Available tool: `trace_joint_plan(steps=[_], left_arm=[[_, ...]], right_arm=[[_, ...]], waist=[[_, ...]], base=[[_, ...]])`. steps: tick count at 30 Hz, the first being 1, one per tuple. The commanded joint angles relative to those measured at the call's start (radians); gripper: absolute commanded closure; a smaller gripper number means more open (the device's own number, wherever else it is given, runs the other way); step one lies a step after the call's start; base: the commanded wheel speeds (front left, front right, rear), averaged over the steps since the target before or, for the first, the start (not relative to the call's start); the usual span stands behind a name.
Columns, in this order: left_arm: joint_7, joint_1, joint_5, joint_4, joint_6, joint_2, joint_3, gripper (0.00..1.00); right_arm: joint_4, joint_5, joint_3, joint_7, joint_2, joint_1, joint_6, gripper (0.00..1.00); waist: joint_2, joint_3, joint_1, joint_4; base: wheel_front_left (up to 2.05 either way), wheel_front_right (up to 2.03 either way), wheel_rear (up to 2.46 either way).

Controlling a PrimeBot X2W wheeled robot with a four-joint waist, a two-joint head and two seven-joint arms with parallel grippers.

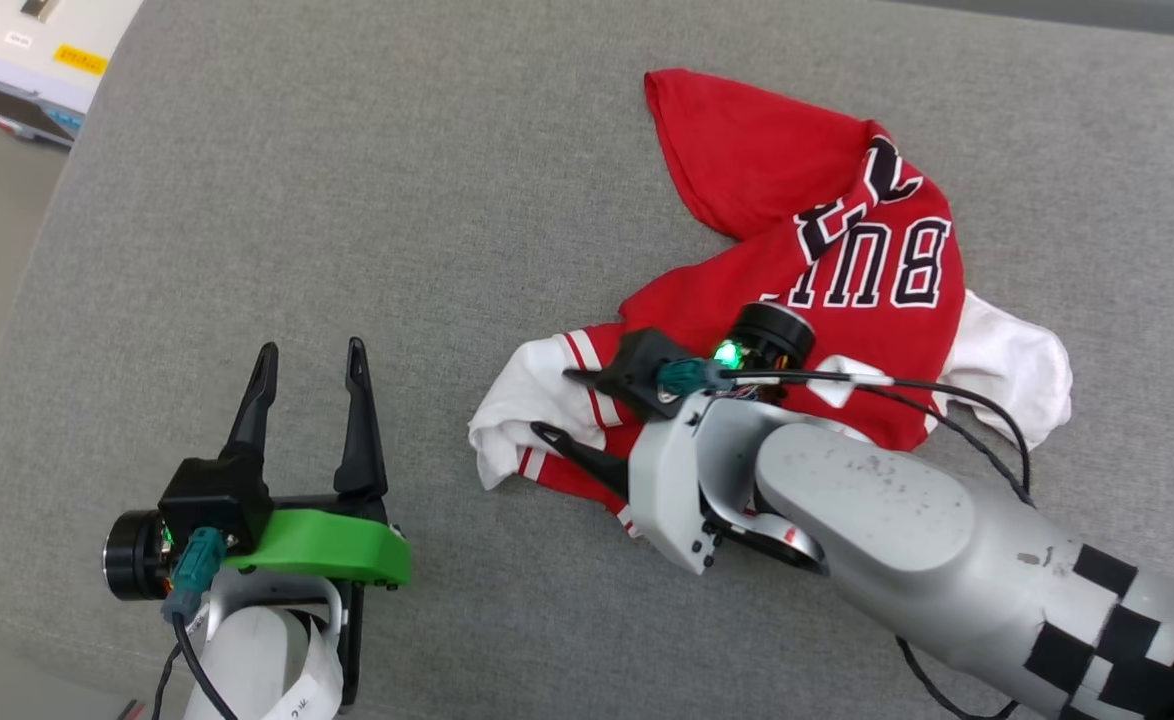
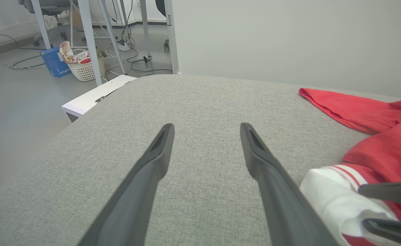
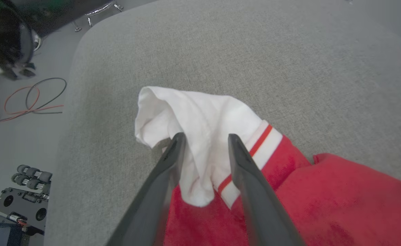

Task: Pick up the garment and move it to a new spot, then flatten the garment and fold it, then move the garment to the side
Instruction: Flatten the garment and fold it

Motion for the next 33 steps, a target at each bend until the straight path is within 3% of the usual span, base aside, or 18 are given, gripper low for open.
trace_joint_plan(steps=[1,5,9,18,21,24,27,33], left_arm=[[-0.006,-0.001,0.014,0.0,0.001,-0.004,0.007,0.0],[-0.006,0.029,0.028,-0.006,-0.003,-0.004,0.025,0.0],[-0.006,0.059,0.046,-0.021,-0.009,-0.004,0.04,0.0],[-0.006,0.108,0.075,-0.045,-0.019,-0.004,0.059,0.0],[-0.006,0.114,0.077,-0.046,-0.023,-0.004,0.058,0.0],[-0.006,0.118,0.077,-0.047,-0.023,-0.004,0.056,0.0],[-0.006,0.119,0.079,-0.046,-0.023,-0.004,0.054,0.0],[-0.006,0.117,0.079,-0.057,-0.017,-0.004,0.047,0.0]], right_arm=[[-0.013,0.016,0.0,-0.043,-0.019,-0.012,-0.001,0.0],[-0.056,0.05,-0.007,-0.178,-0.084,0.002,-0.001,0.0],[-0.087,0.064,-0.098,-0.26,-0.162,0.038,-0.001,0.0],[-0.19,-0.066,-0.53,-0.284,-0.291,0.189,-0.001,0.0],[-0.226,-0.114,-0.632,-0.284,-0.329,0.232,-0.001,0.0],[-0.273,-0.13,-0.698,-0.239,-0.381,0.252,-0.001,0.0],[-0.334,-0.113,-0.701,-0.133,-0.448,0.257,-0.001,0.0],[-0.468,0.016,-0.636,0.185,-0.595,0.252,-0.001,0.0]], waist=[[0.0,-0.035,-0.0001,-0.013],[0.0,-0.089,-0.0001,-0.032],[0.0,-0.128,-0.0001,-0.052],[0.0,-0.178,-0.0001,-0.093],[0.0,-0.186,-0.0001,-0.098],[0.0,-0.189,-0.0001,-0.102],[0.0,-0.189,-0.0001,-0.102],[0.0,-0.18,-0.0001,-0.098]], base=[[0.0,0.0,0.0],[0.0,0.0,0.0],[0.0,0.0,0.0],[0.0,0.0,0.0],[0.0,0.0,0.0],[0.0,0.0,0.0],[0.0,0.0,0.0],[0.0,0.0,0.0]])
